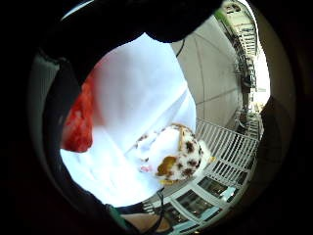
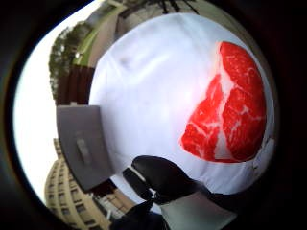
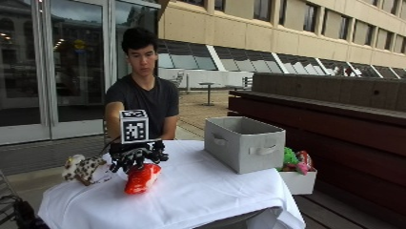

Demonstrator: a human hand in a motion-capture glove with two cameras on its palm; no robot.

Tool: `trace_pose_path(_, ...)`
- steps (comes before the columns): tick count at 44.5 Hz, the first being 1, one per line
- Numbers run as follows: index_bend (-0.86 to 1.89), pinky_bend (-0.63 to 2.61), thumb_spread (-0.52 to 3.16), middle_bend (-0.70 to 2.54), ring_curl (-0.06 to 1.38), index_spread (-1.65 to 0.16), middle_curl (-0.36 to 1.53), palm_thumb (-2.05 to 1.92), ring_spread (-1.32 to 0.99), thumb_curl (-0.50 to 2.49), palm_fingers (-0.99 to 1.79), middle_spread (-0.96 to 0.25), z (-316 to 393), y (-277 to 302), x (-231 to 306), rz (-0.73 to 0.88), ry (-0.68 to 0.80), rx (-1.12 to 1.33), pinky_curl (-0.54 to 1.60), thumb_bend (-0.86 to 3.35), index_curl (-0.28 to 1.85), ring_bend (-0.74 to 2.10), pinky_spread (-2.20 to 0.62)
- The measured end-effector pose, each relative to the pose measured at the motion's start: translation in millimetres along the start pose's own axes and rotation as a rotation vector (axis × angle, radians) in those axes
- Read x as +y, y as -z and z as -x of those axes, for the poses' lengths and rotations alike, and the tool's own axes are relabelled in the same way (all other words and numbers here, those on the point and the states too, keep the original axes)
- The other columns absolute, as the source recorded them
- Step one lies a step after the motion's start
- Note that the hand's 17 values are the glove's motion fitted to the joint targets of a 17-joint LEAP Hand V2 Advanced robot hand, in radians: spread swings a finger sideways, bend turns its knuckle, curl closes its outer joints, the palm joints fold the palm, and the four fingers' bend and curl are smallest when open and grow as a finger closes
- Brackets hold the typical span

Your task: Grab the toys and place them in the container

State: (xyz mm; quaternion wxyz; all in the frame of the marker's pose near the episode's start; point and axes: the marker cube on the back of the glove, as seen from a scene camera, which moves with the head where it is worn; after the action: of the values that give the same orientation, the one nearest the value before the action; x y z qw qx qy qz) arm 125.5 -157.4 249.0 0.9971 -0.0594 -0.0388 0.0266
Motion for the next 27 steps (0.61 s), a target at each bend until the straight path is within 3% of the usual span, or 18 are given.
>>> trace_pose_path(17,0.1,1.19,1.05,0.18,0.33,-0.29,0.33,0.29,0.0,0.3,-0.01,-0.03,1.1,-46.4,-11.6,0.159,-0.012,-0.002,0.38,0.1,0.13,0.45,0.04)
trace_pose_path(22,0.1,1.32,1.1,0.16,0.36,-0.29,0.31,0.47,-0.08,0.33,0.32,-0.03,1.7,-47.9,-8.7,0.055,-0.028,0.032,0.38,0.19,0.12,0.66,-0.18)
trace_pose_path(27,0.24,1.27,1.09,0.26,0.39,-0.3,0.34,0.59,-0.25,0.37,0.89,-0.11,1.0,-45.5,-1.5,-0.066,-0.02,0.034,0.35,0.24,0.15,0.83,-0.36)
